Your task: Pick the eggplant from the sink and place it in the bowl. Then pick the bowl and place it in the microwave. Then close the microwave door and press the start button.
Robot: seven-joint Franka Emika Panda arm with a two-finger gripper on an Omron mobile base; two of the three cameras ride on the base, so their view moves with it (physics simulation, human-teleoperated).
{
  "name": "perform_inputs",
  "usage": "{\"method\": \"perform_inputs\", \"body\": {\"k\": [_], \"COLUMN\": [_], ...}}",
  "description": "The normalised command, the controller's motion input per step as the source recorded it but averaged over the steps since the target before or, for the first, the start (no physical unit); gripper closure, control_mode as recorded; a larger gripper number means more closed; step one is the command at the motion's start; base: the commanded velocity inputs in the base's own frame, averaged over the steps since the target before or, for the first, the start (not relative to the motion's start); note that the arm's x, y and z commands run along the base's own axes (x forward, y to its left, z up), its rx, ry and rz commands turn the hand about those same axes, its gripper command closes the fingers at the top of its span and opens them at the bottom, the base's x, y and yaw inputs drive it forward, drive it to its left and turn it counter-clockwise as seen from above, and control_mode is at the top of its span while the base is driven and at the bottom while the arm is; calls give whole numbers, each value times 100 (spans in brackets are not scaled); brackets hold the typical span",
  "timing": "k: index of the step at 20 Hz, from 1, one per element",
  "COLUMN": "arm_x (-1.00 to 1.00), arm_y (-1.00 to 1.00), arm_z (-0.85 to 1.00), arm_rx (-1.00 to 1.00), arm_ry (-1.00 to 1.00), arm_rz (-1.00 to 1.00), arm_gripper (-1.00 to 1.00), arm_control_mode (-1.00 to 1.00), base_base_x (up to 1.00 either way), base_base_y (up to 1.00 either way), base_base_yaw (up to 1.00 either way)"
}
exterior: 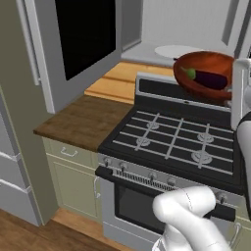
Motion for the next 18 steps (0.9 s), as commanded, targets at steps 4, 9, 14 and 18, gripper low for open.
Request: {"method": "perform_inputs", "body": {"k": [4, 9, 14, 18], "arm_x": [35, 44, 64, 76], "arm_y": [-6, -2, -2, -20], "arm_z": [30, 38, 26, 4], "arm_rx": [0, 0, 0, 0], "arm_ry": [0, -1, 0, 0], "arm_rz": [0, -2, -1, 0], "arm_gripper": [100, 100, 100, 100], "arm_control_mode": [-100, -100, -100, -100], "base_base_x": [0, 0, 0, 0], "base_base_y": [0, 0, 0, 0], "base_base_yaw": [0, 0, 0, 0]}}
